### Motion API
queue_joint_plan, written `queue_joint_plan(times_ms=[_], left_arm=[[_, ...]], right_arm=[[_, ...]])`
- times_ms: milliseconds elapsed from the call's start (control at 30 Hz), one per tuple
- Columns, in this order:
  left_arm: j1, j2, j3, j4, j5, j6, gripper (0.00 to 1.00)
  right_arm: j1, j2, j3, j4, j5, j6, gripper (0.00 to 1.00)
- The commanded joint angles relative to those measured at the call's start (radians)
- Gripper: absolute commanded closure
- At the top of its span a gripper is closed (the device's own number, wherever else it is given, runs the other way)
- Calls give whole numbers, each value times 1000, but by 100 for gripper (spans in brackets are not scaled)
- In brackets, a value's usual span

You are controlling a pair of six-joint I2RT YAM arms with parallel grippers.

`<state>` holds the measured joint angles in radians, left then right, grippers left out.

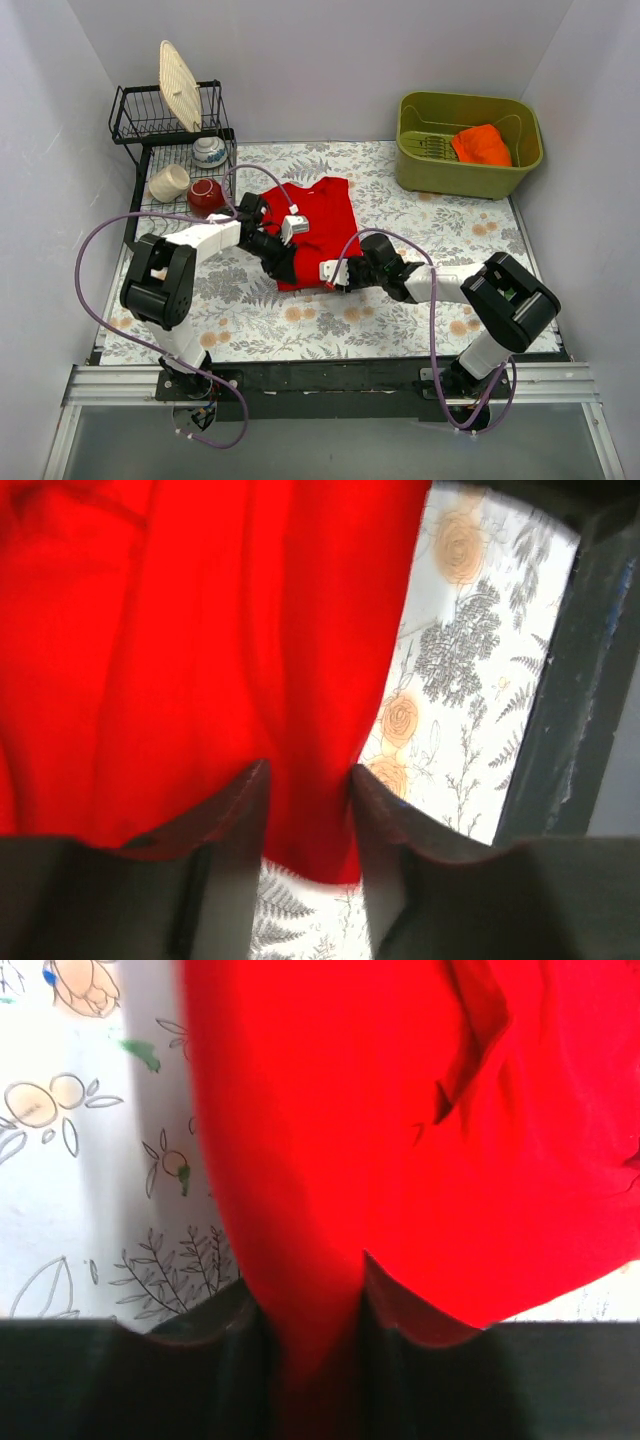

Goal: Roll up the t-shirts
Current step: Roll the T-shirt to the center of the board.

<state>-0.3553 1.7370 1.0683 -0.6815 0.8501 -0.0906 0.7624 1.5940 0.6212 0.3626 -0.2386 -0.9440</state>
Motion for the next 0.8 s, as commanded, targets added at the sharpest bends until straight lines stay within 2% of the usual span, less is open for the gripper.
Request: queue_joint_plan(times_ms=[0,100,333,533,767], left_arm=[[6,-192,-115,93,-78,66,51],[-8,-336,-241,251,-133,42,37],[-94,-496,-448,562,-278,20,33],[-132,-442,-481,609,-282,57,33],[-146,-386,-501,635,-292,84,41]], right_arm=[[0,-11,89,-84,12,13,67],[2,-2,149,-207,-28,60,73],[2,47,229,-332,-70,157,76],[2,81,258,-361,-77,175,76],[-3,109,290,-398,-79,209,76]])
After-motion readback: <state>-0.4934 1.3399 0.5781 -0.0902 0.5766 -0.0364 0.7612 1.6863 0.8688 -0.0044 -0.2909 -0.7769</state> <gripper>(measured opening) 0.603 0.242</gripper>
